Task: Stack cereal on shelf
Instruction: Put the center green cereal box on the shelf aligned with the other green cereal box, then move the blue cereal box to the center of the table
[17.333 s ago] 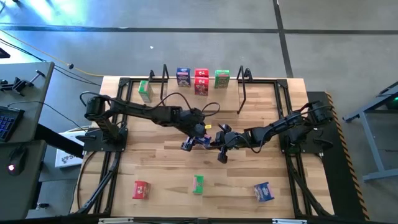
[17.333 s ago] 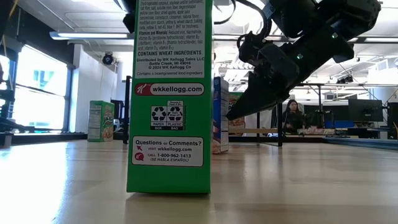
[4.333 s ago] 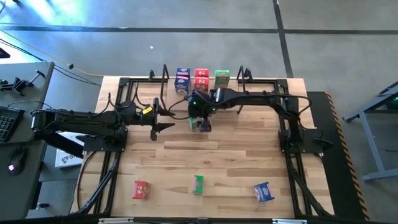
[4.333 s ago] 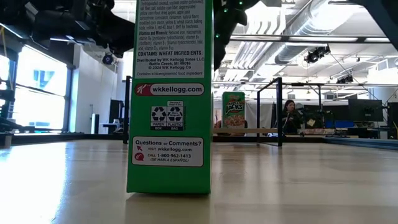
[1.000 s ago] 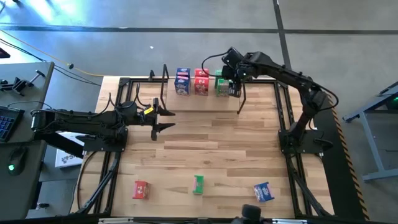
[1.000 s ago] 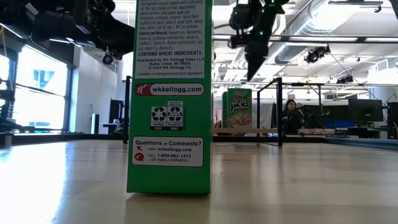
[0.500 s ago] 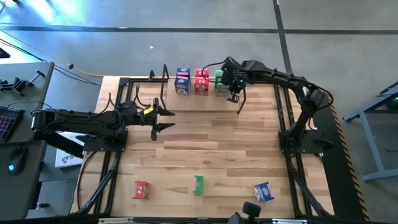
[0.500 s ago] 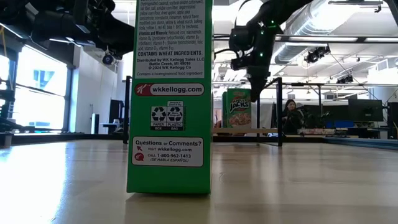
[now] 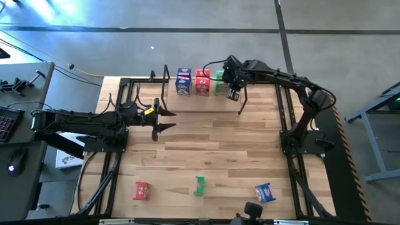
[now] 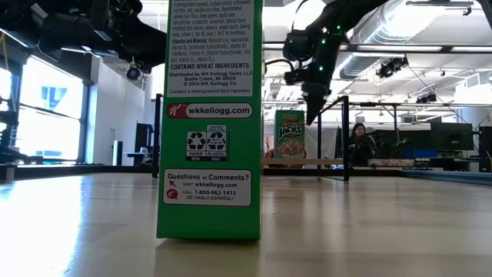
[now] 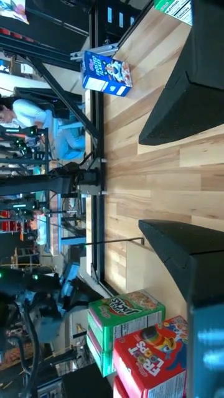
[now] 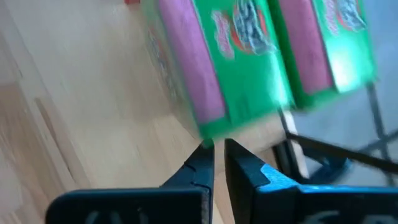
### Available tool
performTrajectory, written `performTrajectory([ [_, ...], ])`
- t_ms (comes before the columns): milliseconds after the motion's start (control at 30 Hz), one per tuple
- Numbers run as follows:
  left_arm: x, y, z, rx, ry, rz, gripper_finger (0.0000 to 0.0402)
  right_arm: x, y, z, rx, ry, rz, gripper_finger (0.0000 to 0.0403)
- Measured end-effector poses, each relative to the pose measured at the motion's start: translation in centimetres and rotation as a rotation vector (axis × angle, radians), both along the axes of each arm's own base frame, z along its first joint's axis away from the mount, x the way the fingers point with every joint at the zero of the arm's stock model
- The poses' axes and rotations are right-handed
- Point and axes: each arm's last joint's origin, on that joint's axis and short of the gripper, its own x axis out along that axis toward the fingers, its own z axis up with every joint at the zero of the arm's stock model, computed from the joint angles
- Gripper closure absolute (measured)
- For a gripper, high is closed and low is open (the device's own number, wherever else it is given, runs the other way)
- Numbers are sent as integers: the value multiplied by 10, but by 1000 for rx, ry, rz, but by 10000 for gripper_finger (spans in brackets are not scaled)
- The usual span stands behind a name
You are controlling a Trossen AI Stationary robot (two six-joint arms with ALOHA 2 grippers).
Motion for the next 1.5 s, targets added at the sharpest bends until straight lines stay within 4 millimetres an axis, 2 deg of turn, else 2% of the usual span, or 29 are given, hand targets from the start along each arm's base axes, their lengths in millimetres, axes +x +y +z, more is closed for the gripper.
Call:
performTrajectory([
  [133, -2, 0, 1, 16, -89, 10, 212, -5, 18, 25, -50, 38, 8, 396],
  [233, -7, -1, -10, 10, -151, -30, 234, -12, 37, 48, -63, -35, 15, 401],
  [333, -10, 1, -19, -47, -156, -47, 262, -18, 58, 57, -20, -143, 8, 402],
  [400, -9, 1, -29, -85, -103, -57, 284, -20, 73, 50, -8, -209, 19, 402],
  [467, -6, -1, -34, -88, -66, -72, 308, -21, 92, 34, 38, -284, 53, 402],
  [633, 7, -5, -36, -77, -20, -165, 380, -18, 145, -7, 148, -478, 104, 403],
  [733, 14, -8, -38, -79, 8, -230, 395, -17, 178, -21, 190, -530, 92, 403],
  [867, 23, -13, -40, -43, 31, -262, 397, -18, 219, -25, 199, -515, 39, 403],
  [1067, 38, -13, -34, -12, 12, -287, 399, -27, 270, -11, 332, -508, -58, 396],
  [1200, 44, -12, -34, -15, 12, -315, 401, -43, 305, -4, 485, -422, -187, 352],
  [1500, 51, -11, -40, -35, 47, -314, 401, -99, 367, 19, 662, -203, -570, 171],
])
